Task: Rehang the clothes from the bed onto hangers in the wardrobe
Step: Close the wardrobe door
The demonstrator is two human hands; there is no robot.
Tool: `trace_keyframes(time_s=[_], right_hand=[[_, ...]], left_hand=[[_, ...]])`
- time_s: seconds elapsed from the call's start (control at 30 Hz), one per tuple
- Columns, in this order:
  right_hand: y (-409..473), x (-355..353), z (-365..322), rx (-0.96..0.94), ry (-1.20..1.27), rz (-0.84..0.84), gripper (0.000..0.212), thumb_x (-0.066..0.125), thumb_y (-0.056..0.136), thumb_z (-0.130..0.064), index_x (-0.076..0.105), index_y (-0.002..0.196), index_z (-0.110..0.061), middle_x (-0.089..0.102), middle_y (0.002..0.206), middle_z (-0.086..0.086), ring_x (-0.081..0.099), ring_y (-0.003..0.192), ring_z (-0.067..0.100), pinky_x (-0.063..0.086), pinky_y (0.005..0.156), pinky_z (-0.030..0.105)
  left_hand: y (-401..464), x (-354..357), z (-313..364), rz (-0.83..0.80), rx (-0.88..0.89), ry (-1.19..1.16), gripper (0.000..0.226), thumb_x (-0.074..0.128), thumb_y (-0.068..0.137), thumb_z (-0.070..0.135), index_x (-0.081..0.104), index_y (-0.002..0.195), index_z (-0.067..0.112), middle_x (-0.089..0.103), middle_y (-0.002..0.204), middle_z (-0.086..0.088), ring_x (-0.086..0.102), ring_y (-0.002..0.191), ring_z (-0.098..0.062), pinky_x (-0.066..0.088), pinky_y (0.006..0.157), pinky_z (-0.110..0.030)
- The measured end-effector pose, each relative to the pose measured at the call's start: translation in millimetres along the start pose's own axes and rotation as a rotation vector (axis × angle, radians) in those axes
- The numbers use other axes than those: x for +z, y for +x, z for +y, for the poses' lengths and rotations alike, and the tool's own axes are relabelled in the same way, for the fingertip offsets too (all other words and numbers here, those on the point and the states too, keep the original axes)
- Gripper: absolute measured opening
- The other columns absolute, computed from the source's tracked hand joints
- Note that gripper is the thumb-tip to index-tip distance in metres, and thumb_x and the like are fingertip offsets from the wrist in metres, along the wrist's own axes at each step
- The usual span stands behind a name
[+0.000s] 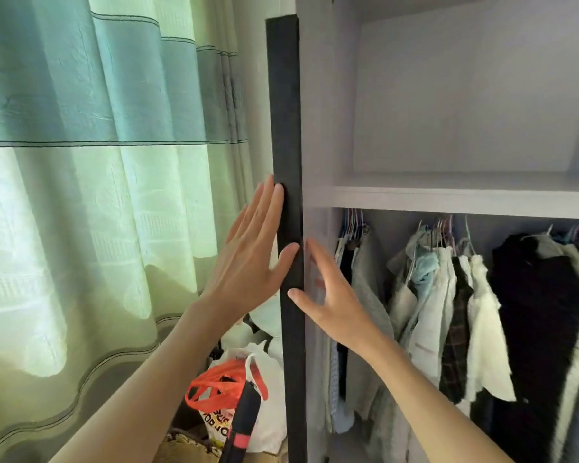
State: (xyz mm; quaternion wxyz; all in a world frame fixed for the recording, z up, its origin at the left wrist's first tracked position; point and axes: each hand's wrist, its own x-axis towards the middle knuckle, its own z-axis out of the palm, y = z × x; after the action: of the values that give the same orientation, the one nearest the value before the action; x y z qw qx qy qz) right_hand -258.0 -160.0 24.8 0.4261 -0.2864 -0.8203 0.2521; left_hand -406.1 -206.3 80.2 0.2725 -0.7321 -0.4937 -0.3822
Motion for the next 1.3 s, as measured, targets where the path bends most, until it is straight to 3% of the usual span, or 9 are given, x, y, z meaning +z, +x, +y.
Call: trace_keyframes(time_s=[0.13, 0.33, 0.5, 0.63, 0.73, 1.0, 1.07, 1.17, 1.3], right_hand=[[-22, -45, 13, 0.041, -0.028, -0.048, 0.068, 0.053, 0.092, -0.035, 0.003, 0.132, -0.058, 0.010, 0.153, -0.022, 0.011, 0.140, -0.005, 0.020, 0.117, 0.039], [-53, -108, 36, 0.129, -0.072, 0.042, 0.060, 0.052, 0.093, -0.029, 0.011, 0.126, -0.057, 0.015, 0.132, -0.043, 0.022, 0.136, -0.005, 0.021, 0.115, 0.025], [-67, -157, 65, 0.229, -0.018, 0.225, 0.058, 0.053, 0.093, -0.015, 0.022, 0.132, -0.044, 0.032, 0.126, -0.035, 0.035, 0.119, -0.012, 0.029, 0.092, -0.003], [-66, -187, 95, 0.306, -0.094, 0.356, 0.056, 0.051, 0.094, -0.023, 0.027, 0.145, -0.021, 0.043, 0.141, -0.004, 0.046, 0.125, 0.009, 0.037, 0.107, 0.026], [-57, -206, 119, 0.307, -0.227, 0.387, 0.060, 0.050, 0.095, -0.023, 0.020, 0.147, -0.019, 0.035, 0.148, 0.001, 0.036, 0.135, 0.016, 0.032, 0.111, 0.038], [-32, -235, 177, 0.166, -0.521, 0.351, 0.066, 0.037, 0.098, -0.012, -0.006, 0.148, -0.022, -0.012, 0.149, -0.019, -0.006, 0.140, -0.002, 0.002, 0.108, 0.010], [-24, -248, 195, 0.168, -0.609, 0.333, 0.067, 0.038, 0.099, -0.014, -0.007, 0.148, -0.020, -0.011, 0.152, -0.015, -0.006, 0.141, 0.001, 0.002, 0.108, 0.009], [-12, -265, 217, 0.189, -0.883, 0.279, 0.071, 0.041, 0.097, -0.019, -0.013, 0.143, -0.013, -0.010, 0.154, -0.001, -0.006, 0.143, 0.011, -0.002, 0.116, 0.029], [4, -275, 241, 0.217, -1.098, 0.324, 0.079, 0.060, 0.085, -0.023, 0.010, 0.143, -0.003, 0.026, 0.151, 0.014, 0.026, 0.139, 0.027, 0.018, 0.111, 0.047]], left_hand=[[17, 23, 30, -0.020, 0.088, -0.132, 0.072, 0.039, 0.095, 0.036, -0.005, 0.147, 0.014, -0.008, 0.155, 0.001, -0.002, 0.144, -0.015, 0.008, 0.117, -0.029], [52, 75, 82, -0.075, 0.190, -0.436, 0.079, 0.043, 0.096, 0.026, -0.021, 0.142, 0.028, -0.013, 0.149, 0.021, -0.005, 0.142, -0.003, 0.001, 0.112, -0.012], [88, 116, 123, -0.134, 0.251, -0.514, 0.070, 0.041, 0.098, 0.026, -0.014, 0.142, 0.031, -0.012, 0.151, 0.019, -0.008, 0.142, -0.003, 0.000, 0.113, -0.013], [122, 152, 144, -0.236, 0.274, -0.390, 0.069, 0.040, 0.097, 0.030, -0.013, 0.141, 0.038, -0.014, 0.154, 0.013, -0.013, 0.142, -0.009, 0.009, 0.117, -0.046], [145, 182, 158, -0.287, 0.258, -0.285, 0.073, 0.043, 0.096, 0.030, -0.015, 0.139, 0.039, -0.019, 0.153, 0.011, -0.018, 0.141, -0.013, 0.007, 0.115, -0.052], [181, 252, 169, -0.251, 0.211, -0.147, 0.071, 0.035, 0.092, 0.050, -0.017, 0.139, 0.041, -0.023, 0.151, 0.013, -0.021, 0.141, -0.015, 0.004, 0.113, -0.058], [188, 265, 166, -0.257, 0.211, -0.130, 0.068, 0.029, 0.090, 0.053, -0.013, 0.141, 0.039, -0.023, 0.151, 0.012, -0.022, 0.140, -0.015, 0.001, 0.113, -0.057], [197, 287, 161, -0.260, 0.205, -0.027, 0.070, 0.037, 0.093, 0.048, -0.011, 0.143, 0.037, -0.026, 0.149, 0.010, -0.025, 0.139, -0.016, 0.000, 0.111, -0.061], [210, 312, 154, -0.243, 0.202, 0.125, 0.088, 0.053, 0.090, 0.038, -0.019, 0.142, 0.036, -0.029, 0.149, 0.006, -0.026, 0.138, -0.019, -0.004, 0.109, -0.064]])
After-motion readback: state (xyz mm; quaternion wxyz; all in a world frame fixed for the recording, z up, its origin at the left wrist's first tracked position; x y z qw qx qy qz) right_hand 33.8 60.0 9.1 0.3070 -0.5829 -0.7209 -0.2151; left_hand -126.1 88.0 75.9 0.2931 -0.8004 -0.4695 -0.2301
